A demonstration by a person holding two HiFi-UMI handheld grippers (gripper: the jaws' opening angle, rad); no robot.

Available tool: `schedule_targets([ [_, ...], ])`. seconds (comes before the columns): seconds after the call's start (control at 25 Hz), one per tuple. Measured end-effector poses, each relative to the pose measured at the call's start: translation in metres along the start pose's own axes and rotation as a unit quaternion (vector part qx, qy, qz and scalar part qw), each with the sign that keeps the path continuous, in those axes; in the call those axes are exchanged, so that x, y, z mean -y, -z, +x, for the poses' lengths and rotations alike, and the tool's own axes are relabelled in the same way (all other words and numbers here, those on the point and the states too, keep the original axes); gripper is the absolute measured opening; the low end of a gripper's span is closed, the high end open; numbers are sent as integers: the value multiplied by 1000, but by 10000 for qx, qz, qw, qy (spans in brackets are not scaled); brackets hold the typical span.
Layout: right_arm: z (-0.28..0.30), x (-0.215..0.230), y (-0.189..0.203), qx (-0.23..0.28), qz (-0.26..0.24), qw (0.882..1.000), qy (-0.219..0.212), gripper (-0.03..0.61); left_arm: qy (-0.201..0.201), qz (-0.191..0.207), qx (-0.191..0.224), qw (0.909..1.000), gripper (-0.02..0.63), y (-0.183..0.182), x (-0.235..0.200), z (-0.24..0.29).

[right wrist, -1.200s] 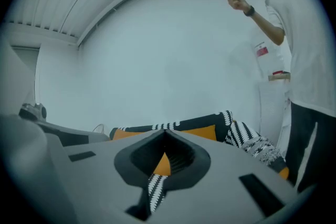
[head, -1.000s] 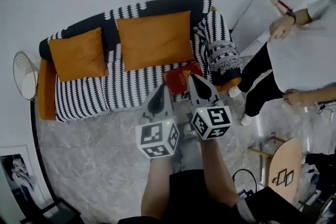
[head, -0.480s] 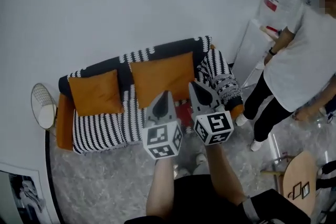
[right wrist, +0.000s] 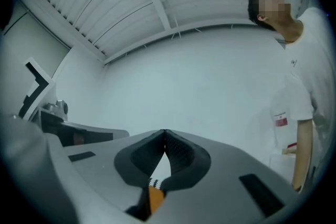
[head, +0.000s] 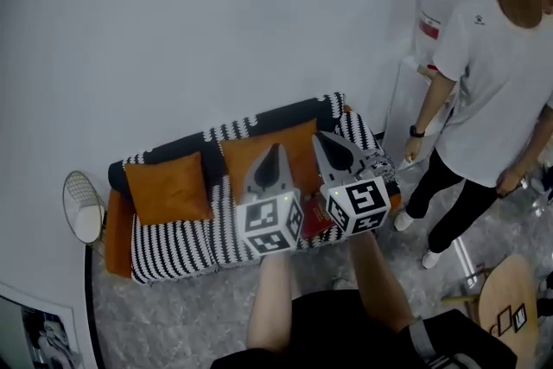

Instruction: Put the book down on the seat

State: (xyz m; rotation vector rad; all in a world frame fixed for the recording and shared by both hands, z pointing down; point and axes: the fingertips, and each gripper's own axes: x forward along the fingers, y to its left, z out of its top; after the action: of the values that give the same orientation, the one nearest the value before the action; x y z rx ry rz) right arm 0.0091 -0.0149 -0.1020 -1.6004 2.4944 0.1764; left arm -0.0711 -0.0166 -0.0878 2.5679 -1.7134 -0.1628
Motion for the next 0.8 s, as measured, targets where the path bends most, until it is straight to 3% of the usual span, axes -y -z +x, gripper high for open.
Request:
schedule_targets([
  [0.4, 5, 27, -27, -13, -316, 9995, 74, 9, 279, -14, 207, 9994, 14, -28, 32, 30],
  [0.8, -5, 60, -28, -72, -449, 9989, 75, 9, 377, -51, 197, 9991, 14, -19, 64, 51],
])
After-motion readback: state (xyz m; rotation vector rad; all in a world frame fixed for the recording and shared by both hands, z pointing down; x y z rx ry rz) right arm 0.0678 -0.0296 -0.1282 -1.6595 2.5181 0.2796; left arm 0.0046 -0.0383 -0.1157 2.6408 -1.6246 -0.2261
